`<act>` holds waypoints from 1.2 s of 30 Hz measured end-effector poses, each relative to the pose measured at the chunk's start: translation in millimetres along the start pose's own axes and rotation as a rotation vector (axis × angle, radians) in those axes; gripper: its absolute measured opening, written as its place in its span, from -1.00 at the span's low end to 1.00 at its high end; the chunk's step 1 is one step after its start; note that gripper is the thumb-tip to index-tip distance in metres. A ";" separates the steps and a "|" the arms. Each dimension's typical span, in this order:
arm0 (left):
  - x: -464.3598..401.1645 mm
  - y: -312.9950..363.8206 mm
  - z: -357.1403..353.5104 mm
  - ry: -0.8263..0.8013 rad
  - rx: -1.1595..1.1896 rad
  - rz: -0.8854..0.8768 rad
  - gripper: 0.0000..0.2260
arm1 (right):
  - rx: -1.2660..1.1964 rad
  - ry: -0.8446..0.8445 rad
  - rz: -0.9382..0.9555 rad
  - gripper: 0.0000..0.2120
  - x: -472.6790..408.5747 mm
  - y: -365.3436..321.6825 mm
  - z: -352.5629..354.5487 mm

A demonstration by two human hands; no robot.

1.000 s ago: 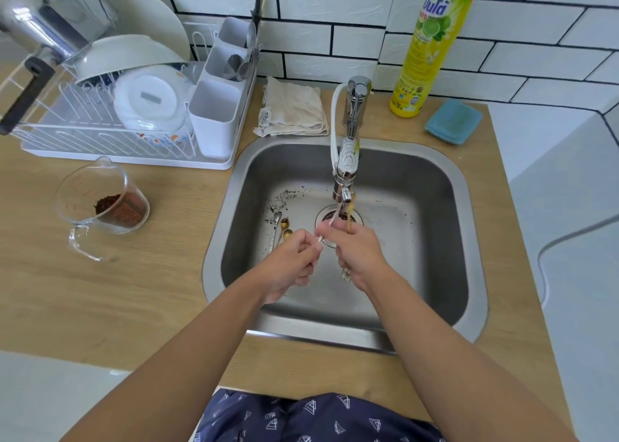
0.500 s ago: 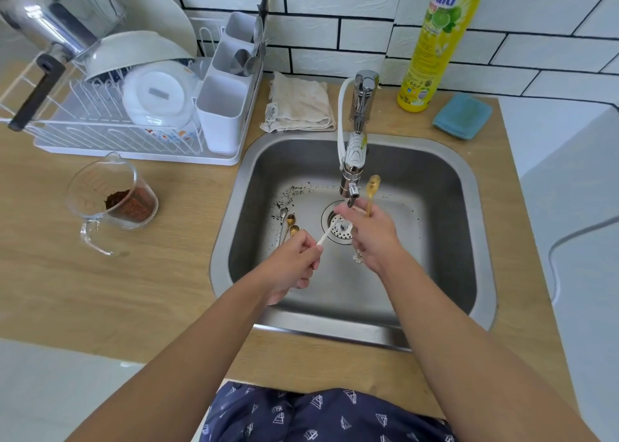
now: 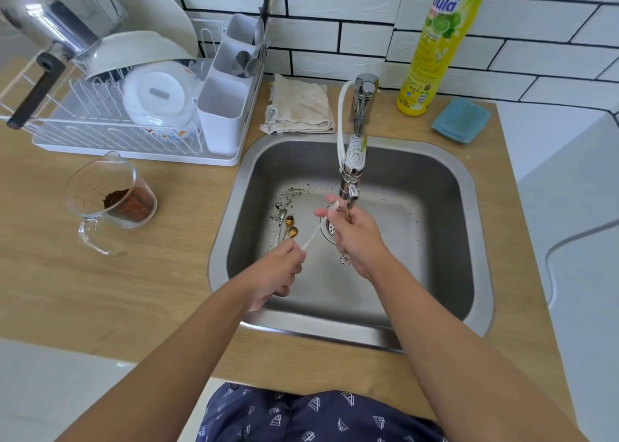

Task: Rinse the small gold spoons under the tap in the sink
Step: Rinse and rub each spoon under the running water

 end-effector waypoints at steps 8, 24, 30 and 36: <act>2.7 0.5 -1.4 -0.183 0.027 0.060 -0.80 | -0.216 -0.087 -0.064 -0.80 3.5 -0.2 9.3; -1.3 2.8 -0.5 -0.250 0.224 0.035 -0.72 | -0.196 0.084 -0.004 -0.81 1.8 -5.6 18.1; -38.8 42.6 -25.4 0.075 -0.112 -0.155 -0.71 | -0.153 0.180 -0.006 -0.75 9.2 -4.5 41.9; -68.5 91.2 -46.5 0.046 0.138 -0.362 -0.88 | -0.271 0.447 0.075 -0.73 3.4 -34.2 84.1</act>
Point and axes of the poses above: each hand's wrist, its own x-axis away from the middle knuckle, its own z-axis out of the back of the hand, y = z × x, the point moved 6 cm from there along -x, towards the middle knuckle, and after that the axes turned 4 degrees about z, right-handed, at the moved point
